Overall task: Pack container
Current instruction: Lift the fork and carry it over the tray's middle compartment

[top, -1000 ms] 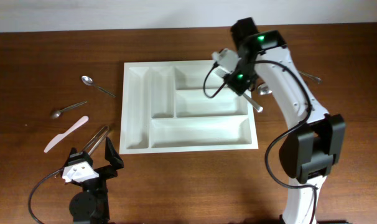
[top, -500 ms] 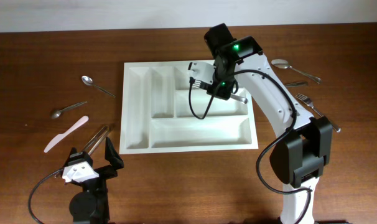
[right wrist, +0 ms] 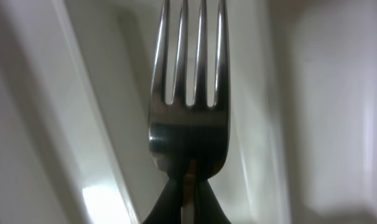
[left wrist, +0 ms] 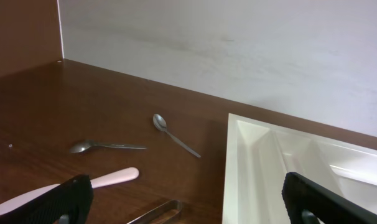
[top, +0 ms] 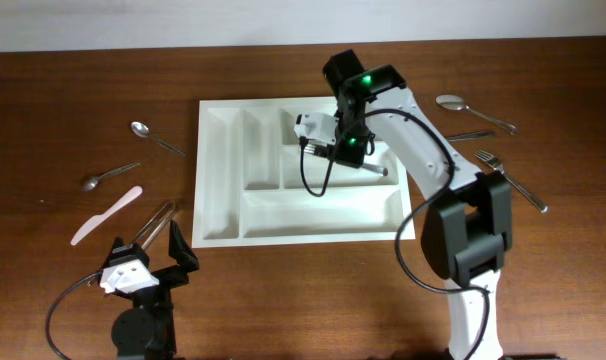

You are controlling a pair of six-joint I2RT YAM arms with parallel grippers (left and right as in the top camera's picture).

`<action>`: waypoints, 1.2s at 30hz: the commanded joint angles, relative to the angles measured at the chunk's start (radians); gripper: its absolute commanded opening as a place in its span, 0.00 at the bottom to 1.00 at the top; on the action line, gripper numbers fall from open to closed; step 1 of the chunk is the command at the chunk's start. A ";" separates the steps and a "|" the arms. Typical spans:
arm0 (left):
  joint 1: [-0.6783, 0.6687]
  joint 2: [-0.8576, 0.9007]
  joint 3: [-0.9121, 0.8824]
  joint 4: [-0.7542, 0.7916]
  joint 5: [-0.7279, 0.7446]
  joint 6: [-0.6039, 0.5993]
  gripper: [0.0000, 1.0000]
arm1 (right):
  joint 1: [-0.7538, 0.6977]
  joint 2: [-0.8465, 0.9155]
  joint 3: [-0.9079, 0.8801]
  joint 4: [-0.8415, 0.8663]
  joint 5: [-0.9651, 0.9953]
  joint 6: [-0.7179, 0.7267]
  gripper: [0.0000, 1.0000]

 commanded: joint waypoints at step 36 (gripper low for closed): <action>0.006 -0.008 -0.009 0.002 0.011 0.013 0.99 | 0.002 0.113 0.013 0.004 -0.104 -0.011 0.04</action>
